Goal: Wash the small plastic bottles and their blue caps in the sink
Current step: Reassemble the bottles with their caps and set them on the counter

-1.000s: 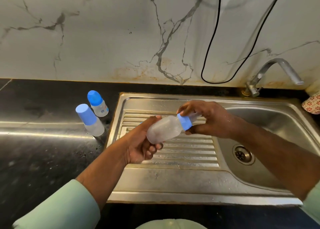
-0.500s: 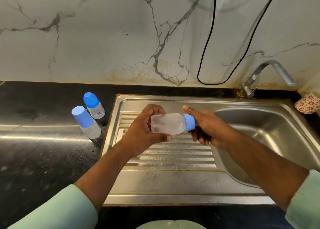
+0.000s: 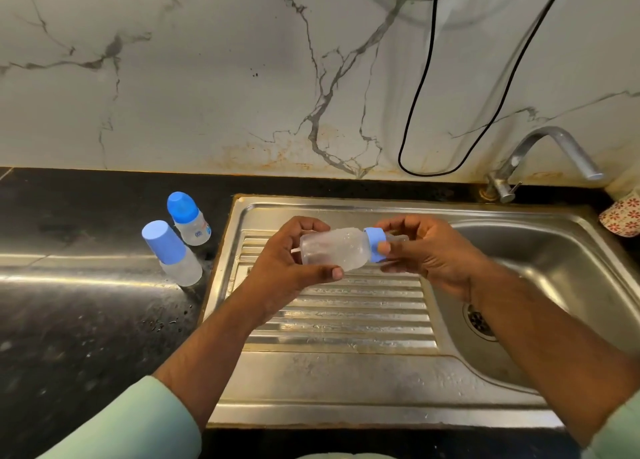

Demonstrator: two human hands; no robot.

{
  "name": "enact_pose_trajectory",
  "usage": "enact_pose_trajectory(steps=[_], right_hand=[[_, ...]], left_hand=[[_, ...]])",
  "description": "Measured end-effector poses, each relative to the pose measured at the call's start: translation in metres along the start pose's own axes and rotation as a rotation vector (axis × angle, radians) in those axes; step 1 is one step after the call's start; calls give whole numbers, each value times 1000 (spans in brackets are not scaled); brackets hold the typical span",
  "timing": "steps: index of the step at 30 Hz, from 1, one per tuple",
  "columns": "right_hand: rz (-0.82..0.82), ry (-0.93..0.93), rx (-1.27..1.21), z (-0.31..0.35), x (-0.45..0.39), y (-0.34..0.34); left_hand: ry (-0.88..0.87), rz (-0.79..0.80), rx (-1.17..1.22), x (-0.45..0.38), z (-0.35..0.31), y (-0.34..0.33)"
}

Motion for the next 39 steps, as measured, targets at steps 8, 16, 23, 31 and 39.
enact_pose_trajectory(steps=[8,16,23,31,39], right_hand=[[42,229,354,8,-9,0],[-120,542,1042,12,-14,-5],[-63,610,712,7,-26,-25],[-243,603,668,-14,-34,-57],[-354,304,919,-41,-63,-106]], left_hand=[[71,25,148,-5,7,10],[114,-2,229,-6,11,22],[185,139,380,5,2,14],[170,262,-420,15,13,12],[157,-169,-891,28,63,10]])
Point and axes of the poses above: each hand's wrist, its own x-axis away from the middle knuckle, its own y-axis out of the back of the hand, z = x × y, the point moved 3 cm from there along -x, towards the middle knuckle, and after that the axes turned 4 degrees about z, right-handed, at the moved point
